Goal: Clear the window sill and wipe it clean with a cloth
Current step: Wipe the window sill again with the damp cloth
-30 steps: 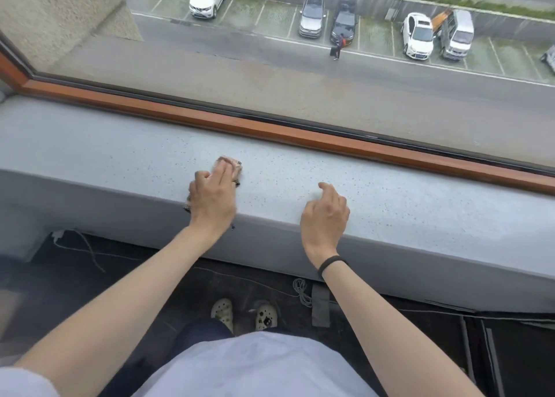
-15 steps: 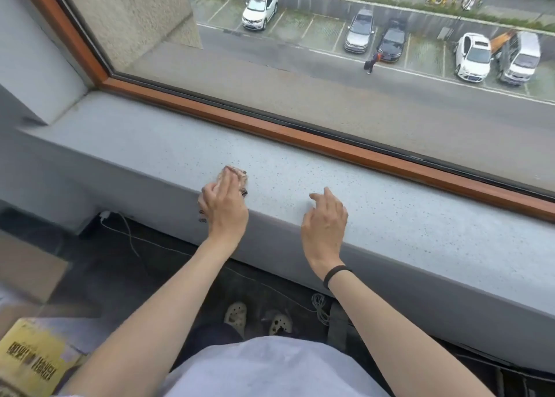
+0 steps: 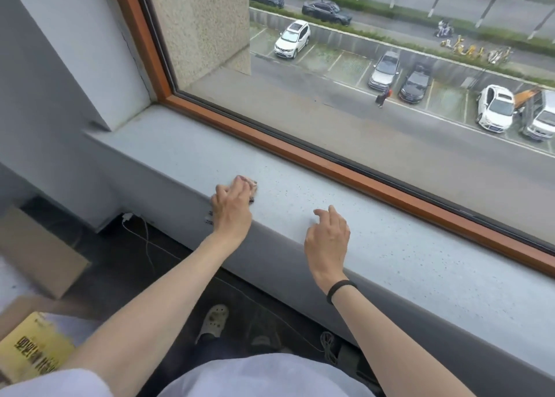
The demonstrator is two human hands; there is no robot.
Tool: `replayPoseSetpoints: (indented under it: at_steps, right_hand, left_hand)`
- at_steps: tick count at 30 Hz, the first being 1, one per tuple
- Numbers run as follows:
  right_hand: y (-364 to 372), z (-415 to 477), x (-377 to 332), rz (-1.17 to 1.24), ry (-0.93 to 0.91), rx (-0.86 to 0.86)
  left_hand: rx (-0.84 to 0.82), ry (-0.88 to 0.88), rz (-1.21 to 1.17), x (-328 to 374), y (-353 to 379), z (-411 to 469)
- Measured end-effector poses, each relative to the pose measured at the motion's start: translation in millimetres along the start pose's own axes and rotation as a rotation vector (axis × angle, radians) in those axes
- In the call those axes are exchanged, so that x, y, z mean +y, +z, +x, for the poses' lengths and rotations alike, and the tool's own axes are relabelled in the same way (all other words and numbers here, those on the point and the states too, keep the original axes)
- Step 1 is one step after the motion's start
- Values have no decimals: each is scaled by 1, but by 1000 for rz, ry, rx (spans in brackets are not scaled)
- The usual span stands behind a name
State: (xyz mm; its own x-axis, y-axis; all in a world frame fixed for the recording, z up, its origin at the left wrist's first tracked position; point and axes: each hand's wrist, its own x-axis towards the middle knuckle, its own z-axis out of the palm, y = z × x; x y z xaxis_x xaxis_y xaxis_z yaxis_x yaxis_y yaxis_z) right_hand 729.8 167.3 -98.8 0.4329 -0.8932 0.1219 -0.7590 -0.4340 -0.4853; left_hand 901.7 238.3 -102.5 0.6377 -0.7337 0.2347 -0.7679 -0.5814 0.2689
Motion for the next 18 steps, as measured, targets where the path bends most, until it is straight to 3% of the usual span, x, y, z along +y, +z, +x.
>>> replayPoseSetpoints:
  at_steps: [3,5,7,10,13,18]
  right_hand:
    - [11,13,-27,-3,-19,-8]
    - [18,22,-45,-10,-15,-3]
    - [27,31,-61,-16,12,6]
    - [42,37,-81,-28,40,5]
    - [63,41,-103,-36,73,-6]
    - [96,43,-126,-111,53,0]
  left_hand:
    - [-157,343,-30,20,15,-19]
    - [-120,523,-5,-11,14,-5]
    - [-39,480,43,-61,8,26]
    - [-30,223,44,-130,-9,72]
    - [17,81,-45,-131,-10,80]
    - [-65,624,-116,-116,2,43]
